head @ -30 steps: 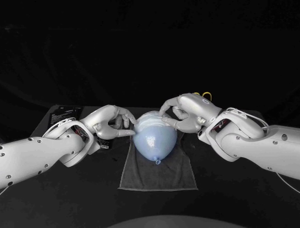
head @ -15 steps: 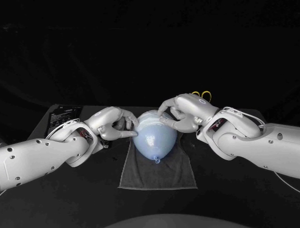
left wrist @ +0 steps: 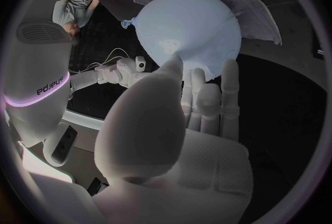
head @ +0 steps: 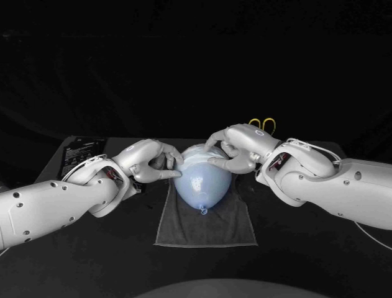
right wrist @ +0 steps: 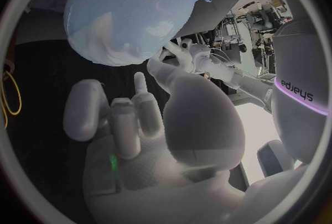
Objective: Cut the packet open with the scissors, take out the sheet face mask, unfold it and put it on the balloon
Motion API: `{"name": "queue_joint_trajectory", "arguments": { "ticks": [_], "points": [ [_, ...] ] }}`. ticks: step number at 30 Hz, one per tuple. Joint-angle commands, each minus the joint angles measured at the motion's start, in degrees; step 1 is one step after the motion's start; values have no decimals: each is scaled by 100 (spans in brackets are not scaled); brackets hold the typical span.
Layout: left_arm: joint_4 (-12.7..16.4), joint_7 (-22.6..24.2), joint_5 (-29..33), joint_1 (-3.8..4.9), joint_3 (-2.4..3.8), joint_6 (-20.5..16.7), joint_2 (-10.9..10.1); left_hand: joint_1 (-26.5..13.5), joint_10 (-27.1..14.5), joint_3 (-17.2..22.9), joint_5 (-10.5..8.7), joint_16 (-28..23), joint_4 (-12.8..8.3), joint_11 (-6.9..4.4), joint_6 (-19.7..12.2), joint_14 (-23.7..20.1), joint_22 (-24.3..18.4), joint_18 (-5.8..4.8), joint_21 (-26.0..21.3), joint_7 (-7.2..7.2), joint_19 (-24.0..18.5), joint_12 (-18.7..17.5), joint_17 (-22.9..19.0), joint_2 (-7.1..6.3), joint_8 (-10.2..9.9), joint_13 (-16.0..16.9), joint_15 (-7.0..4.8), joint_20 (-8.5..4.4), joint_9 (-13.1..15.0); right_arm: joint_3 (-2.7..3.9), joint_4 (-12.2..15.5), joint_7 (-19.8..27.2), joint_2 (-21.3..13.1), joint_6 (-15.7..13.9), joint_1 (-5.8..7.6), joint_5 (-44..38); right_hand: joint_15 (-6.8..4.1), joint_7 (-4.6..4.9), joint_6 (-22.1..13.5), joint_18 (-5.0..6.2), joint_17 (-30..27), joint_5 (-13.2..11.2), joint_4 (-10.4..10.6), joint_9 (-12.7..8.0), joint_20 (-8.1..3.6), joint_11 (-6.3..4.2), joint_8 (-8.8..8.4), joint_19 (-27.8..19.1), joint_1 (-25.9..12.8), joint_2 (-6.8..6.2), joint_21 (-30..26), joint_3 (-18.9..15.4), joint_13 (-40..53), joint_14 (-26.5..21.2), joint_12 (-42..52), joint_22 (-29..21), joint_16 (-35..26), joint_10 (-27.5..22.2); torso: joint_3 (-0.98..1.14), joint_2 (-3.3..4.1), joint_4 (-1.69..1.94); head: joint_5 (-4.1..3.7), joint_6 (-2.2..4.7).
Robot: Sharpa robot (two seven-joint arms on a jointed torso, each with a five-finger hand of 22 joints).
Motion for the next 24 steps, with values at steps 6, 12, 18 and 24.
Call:
{"name": "queue_joint_trajectory", "arguments": {
  "ticks": [6, 12, 18, 24],
  "points": [
    [-36, -81, -51, -3, 10, 189, 56, 221, 79, 204, 16, 50, -32, -10, 170, 75, 36, 85, 81, -15, -16, -46, 53, 144, -75, -61, 1, -52, -97, 0, -124, -222, 80, 420, -2, -97, 66, 14, -54, -4, 1445, -33, 13, -23, 43, 13, -67, -18, -39, -11, -28, -68, 429, 582, -42, 919, 3, -57, -1, -3, -1, -12, -15],
    [-79, -131, -70, -3, 12, 227, 104, 453, 144, 612, 13, 135, -25, -22, 413, 184, 112, 85, 206, -26, -15, -133, 201, 259, -136, -143, -18, -87, -213, -5, -224, -276, 154, 599, -9, -95, 71, 17, -49, 0, 1440, -34, 24, -26, 49, 17, -78, -25, -46, -11, -49, -85, 429, 580, -42, 914, 2, -57, 1, 1, 0, -21, -28],
    [-117, -173, -90, -2, 14, 238, 145, 461, 178, 899, 15, 175, -33, -27, 543, 230, 175, 84, 302, -33, -45, -167, 267, 232, -174, -180, -23, -101, -285, -10, -287, -308, 200, 751, -17, -85, 74, 18, -43, 1, 1442, -34, 32, -27, 52, 19, -82, -28, -50, -10, -58, -94, 421, 581, -49, 912, 2, -65, 0, -4, 0, -23, -40],
    [-148, -192, -101, -2, 15, 199, 190, 414, 236, 1118, 15, 249, -49, -42, 683, 333, 228, 86, 390, -52, -49, -154, 404, 201, -160, -187, -37, -113, -318, -13, -302, -332, 211, 817, -23, -80, 77, 14, -11, -2, 1458, -33, 44, -27, 58, 18, -82, -23, -44, 6, -35, -108, 445, 584, -27, 918, 7, -45, -2, -6, -2, -31, -50]
  ]
}}
